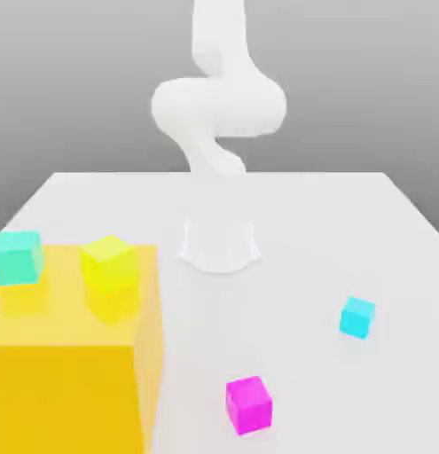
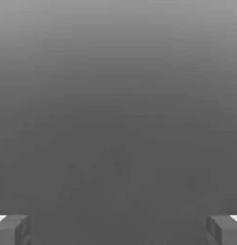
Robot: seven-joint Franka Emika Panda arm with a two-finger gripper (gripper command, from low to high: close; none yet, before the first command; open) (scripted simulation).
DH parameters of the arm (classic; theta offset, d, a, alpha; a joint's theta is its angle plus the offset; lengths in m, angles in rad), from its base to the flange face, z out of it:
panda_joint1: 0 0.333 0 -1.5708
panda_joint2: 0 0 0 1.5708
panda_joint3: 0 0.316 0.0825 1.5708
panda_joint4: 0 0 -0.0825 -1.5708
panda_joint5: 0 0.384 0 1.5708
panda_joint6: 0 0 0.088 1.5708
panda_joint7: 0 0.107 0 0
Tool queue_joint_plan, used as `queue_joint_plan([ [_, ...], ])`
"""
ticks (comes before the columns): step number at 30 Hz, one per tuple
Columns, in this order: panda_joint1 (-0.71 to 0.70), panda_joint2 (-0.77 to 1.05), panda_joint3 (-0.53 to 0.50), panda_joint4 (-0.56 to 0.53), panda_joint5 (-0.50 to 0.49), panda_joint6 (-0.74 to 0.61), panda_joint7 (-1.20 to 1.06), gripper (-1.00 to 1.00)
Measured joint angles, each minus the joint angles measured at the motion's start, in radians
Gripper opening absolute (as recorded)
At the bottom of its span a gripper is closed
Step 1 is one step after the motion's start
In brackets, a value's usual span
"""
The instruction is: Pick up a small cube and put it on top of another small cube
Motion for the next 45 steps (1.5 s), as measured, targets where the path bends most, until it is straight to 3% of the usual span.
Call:
queue_joint_plan([
  [23, 0.093, 0.84, -0.008, -0.269, 0.009, 0.414, -0.216, 0.0],
  [29, 0.086, 1.057, 0.0, -0.245, 0.006, 0.578, -0.223, 0.0],
  [30, 0.086, 1.078, 0.001, -0.241, 0.006, 0.595, -0.224, -1.0],
  [37, 0.085, 1.075, 0.002, -0.242, 0.003, 0.592, -0.221, -1.0],
  [42, 0.085, 0.917, 0.0, -0.272, -0.001, 0.464, -0.218, -1.0],
  [45, 0.149, 0.811, 0.069, -0.331, 0.036, 0.417, -0.161, -1.0],
])
